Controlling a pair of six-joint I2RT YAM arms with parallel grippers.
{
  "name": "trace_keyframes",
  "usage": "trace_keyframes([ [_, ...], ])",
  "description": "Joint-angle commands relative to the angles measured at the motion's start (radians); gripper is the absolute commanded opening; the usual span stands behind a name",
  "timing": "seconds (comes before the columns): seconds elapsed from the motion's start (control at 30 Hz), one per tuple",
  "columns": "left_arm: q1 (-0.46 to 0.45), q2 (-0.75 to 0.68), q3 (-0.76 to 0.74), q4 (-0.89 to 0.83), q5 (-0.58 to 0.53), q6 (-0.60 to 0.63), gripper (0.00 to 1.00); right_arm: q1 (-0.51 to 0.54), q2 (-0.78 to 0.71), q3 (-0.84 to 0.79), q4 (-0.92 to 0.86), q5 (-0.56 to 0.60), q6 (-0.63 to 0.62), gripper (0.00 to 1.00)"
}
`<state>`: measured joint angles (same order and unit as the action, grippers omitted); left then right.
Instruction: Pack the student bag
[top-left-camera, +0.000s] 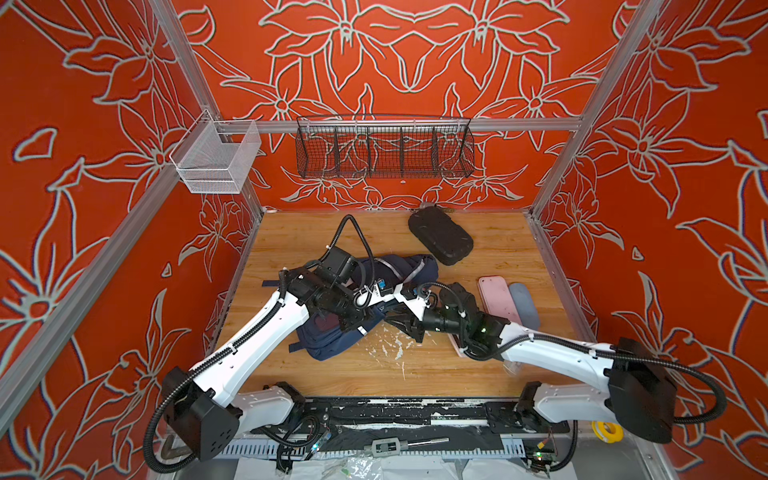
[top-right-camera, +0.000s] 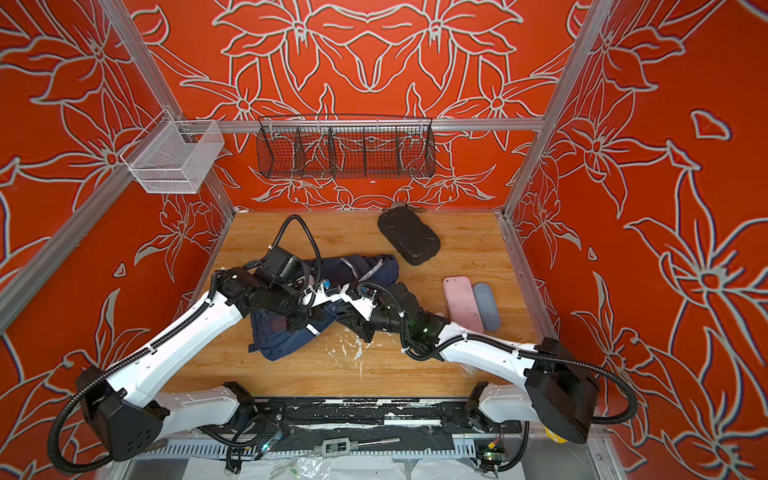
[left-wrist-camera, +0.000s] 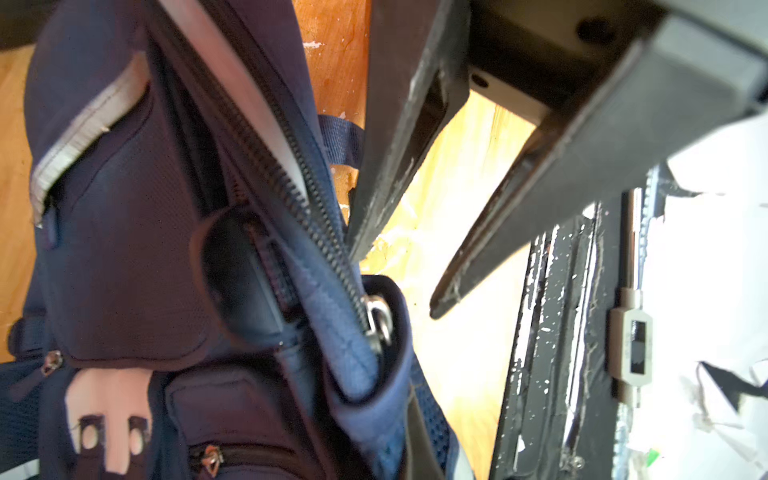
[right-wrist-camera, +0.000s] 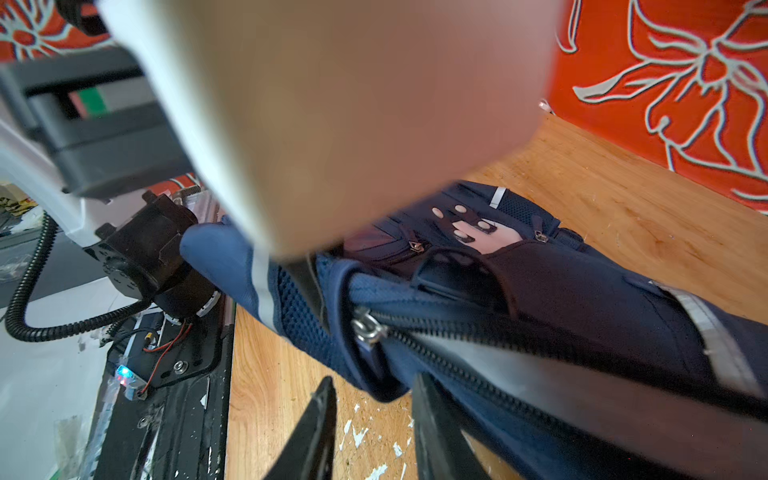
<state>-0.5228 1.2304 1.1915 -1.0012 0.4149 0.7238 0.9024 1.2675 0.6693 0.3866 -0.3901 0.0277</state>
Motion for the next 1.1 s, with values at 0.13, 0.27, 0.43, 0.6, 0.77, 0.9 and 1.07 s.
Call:
trace_keyframes([
  [0.13, -0.07, 0.074, 0.158, -0.121, 0.026, 0.182, 0.0, -0.017, -0.042, -0.067, 0.093, 0.16, 0.07, 0.32],
  [0.27, -0.077, 0.098, 0.171, -0.1, 0.044, 0.138, 0.0, -0.013, 0.0, -0.026, 0.075, 0.086, 0.071, 0.35],
  [0.43, -0.081, 0.17, 0.227, -0.13, 0.057, 0.106, 0.0, -0.012, -0.001, -0.075, 0.177, 0.066, 0.095, 0.4],
  [0.6, -0.11, 0.193, 0.243, -0.115, 0.04, 0.089, 0.0, -0.011, -0.004, -0.078, 0.214, 0.088, 0.092, 0.41],
  [0.77, -0.112, 0.192, 0.228, -0.073, 0.057, 0.032, 0.0, -0.01, 0.004, -0.073, 0.253, 0.0, 0.103, 0.43],
  [0.9, -0.114, 0.197, 0.227, -0.042, 0.093, -0.004, 0.0, -0.005, 0.03, -0.046, 0.227, -0.028, 0.092, 0.43],
  [1.07, -0.115, 0.207, 0.22, -0.031, 0.131, -0.036, 0.0, 0.004, 0.044, -0.036, 0.248, -0.046, 0.102, 0.43],
])
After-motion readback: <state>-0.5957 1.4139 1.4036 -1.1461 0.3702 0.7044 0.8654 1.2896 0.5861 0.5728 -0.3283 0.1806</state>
